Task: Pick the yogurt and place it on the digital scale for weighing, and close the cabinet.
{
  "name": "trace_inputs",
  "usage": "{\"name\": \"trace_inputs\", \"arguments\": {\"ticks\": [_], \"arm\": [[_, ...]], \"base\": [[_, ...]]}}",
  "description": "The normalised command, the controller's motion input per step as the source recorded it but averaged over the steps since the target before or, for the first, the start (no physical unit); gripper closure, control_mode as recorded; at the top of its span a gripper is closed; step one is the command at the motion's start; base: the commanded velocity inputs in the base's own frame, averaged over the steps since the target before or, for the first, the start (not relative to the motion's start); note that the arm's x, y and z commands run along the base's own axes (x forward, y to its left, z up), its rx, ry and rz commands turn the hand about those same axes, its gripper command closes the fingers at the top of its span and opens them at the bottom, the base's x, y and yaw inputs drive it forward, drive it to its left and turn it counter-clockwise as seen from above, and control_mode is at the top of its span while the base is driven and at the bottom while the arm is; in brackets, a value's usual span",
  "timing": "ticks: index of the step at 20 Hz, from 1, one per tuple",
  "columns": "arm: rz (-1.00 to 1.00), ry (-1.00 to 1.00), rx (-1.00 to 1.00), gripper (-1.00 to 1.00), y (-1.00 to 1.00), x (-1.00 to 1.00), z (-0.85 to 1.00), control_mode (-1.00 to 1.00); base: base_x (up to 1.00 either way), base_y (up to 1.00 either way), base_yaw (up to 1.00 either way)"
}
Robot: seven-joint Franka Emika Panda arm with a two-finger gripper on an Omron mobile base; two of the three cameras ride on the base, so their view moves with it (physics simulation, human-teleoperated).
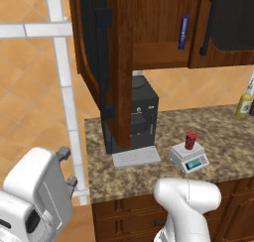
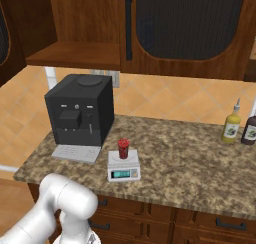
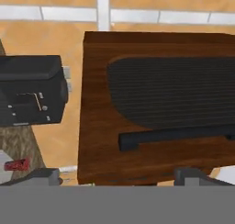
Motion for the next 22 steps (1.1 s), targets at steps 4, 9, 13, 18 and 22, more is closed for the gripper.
{"name": "trace_inputs", "arguments": {"ticks": [4,9,13,18,22], "arm": [[0.00,-0.21,-0.01,-1.00,-0.02,0.80,-0.07,-1.00],[-0.02,-0.14,-0.01,-1.00,-0.29,0.28,0.42,-1.00],[-0.03,-0.10,0.00,-1.00,-0.28,0.21,0.55,-1.00],[-0.07,-0.03,-0.02,-1.00,0.00,0.18,0.72,-1.00],[-0.07,0.00,0.00,-1.00,-0.05,0.42,0.70,-1.00]], "base": [[0.00,0.00,0.00],[0.00,0.00,0.00],[0.00,0.00,0.00],[0.00,0.00,0.00],[0.00,0.00,0.00]]}}
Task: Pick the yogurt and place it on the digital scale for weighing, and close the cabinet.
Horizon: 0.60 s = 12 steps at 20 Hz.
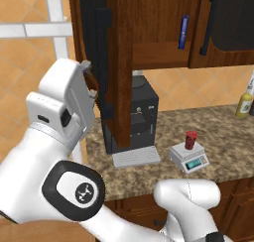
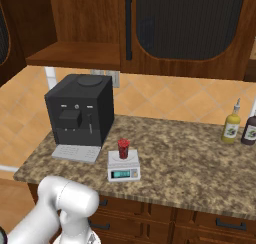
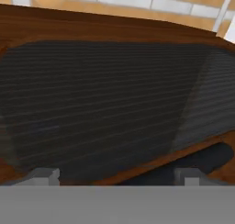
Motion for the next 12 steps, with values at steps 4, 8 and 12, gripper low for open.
{"name": "trace_inputs", "arguments": {"ticks": [4,8,12], "arm": [[-0.01,0.00,0.02,-1.00,-0.71,0.82,0.30,-1.00],[0.00,0.10,0.12,-1.00,-1.00,1.00,0.00,-1.00],[0.04,0.11,0.16,-1.00,-1.00,1.00,-0.13,-1.00]], "base": [[0.00,0.00,0.00],[0.00,0.00,0.00],[0.00,0.00,0.00]]}}
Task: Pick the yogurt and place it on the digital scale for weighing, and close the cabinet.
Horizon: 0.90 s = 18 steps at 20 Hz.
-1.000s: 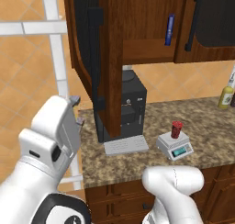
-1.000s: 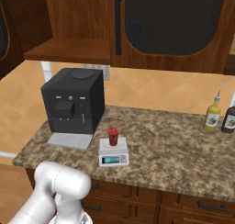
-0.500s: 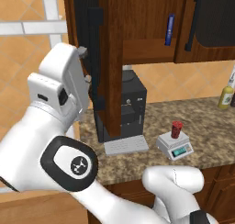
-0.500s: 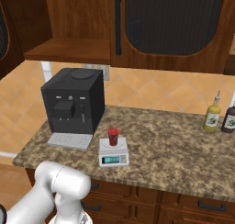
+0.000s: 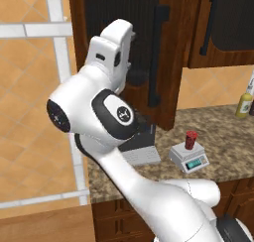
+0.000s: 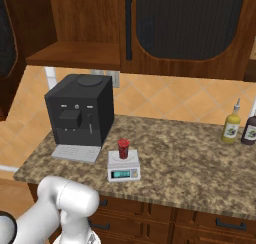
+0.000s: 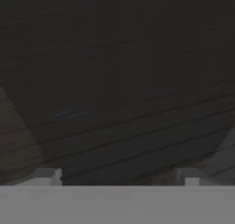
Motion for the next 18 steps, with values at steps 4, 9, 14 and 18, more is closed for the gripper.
{"name": "trace_inputs", "arguments": {"ticks": [4,9,14,18], "arm": [[0.09,0.01,0.16,-1.00,-1.00,1.00,-0.17,-1.00],[0.12,0.04,0.14,-1.00,-1.00,1.00,-0.20,-1.00],[0.19,-0.02,0.09,-1.00,-0.76,1.00,-0.14,-1.00],[0.22,-0.01,0.08,-1.00,-0.57,1.00,-0.24,-1.00]], "base": [[0.00,0.00,0.00],[0.00,0.00,0.00],[0.00,0.00,0.00],[0.00,0.00,0.00]]}}
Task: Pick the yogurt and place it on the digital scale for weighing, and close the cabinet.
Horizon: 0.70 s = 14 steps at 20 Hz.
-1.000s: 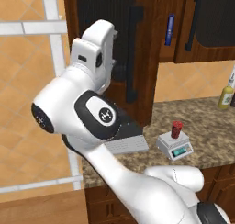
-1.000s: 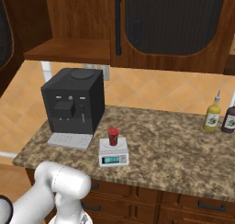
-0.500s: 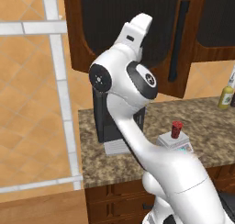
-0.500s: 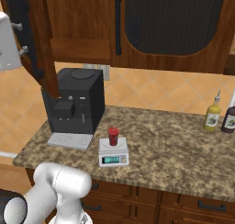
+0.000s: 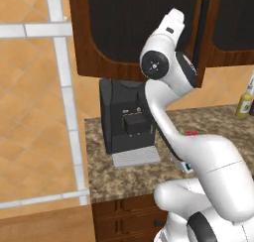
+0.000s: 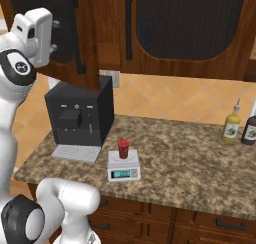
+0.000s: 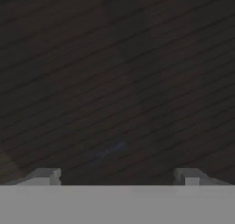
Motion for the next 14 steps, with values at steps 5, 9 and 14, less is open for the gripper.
{"name": "trace_inputs", "arguments": {"ticks": [5,9,14], "arm": [[0.22,-0.06,0.10,-1.00,-0.53,1.00,-0.19,-1.00],[0.07,-0.14,0.02,-1.00,-0.11,1.00,-0.36,-1.00],[0.04,-0.11,0.00,-1.00,0.00,1.00,-0.34,-1.00]], "base": [[0.00,0.00,0.00],[0.00,0.00,0.00],[0.00,0.00,0.00]]}}
